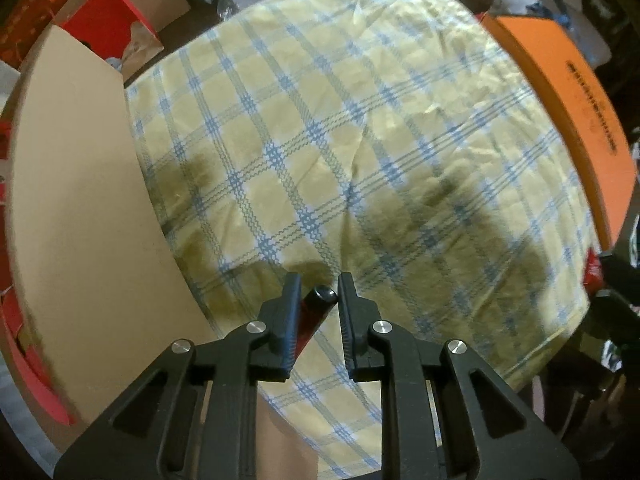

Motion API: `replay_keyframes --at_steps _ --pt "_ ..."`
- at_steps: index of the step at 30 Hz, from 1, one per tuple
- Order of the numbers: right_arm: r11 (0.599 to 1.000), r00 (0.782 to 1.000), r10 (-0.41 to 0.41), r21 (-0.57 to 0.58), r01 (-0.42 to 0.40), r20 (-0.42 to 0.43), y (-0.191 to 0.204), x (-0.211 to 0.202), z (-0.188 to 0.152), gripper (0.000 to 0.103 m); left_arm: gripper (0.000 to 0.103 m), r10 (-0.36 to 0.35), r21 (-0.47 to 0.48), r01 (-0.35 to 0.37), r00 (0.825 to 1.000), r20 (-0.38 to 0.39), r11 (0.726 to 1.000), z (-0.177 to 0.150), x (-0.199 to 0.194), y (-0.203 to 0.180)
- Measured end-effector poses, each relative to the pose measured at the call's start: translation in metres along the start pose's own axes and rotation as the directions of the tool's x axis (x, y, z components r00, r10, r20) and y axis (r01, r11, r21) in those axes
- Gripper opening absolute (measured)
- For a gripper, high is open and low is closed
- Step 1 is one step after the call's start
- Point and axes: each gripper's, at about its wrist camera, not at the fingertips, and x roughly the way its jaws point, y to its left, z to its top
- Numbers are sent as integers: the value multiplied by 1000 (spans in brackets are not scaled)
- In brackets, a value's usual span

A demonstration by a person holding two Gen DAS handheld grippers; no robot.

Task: Organize objects
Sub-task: 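Carry the red tube and candy packet with both grippers into the cardboard box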

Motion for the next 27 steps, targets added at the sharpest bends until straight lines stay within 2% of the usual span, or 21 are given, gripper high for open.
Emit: replay_keyframes --at_steps 5,14,20,27 --pt "1000 1000 2 -22 -2 14 13 -4 5 21 15 -48 -24 51 993 104 998 -11 -30 2" --pt "998 999 3 -59 -1 33 33 -8 16 21 14 -90 -64 107 970 225 992 -27 -66 6" --pt "996 999 15 -89 -11 51 51 -12 26 21 14 -136 -93 174 937 322 980 -40 -98 22" --pt "991 997 39 -131 -30 63 79 -12 38 21 14 -163 -107 223 902 401 969 -64 -131 37"
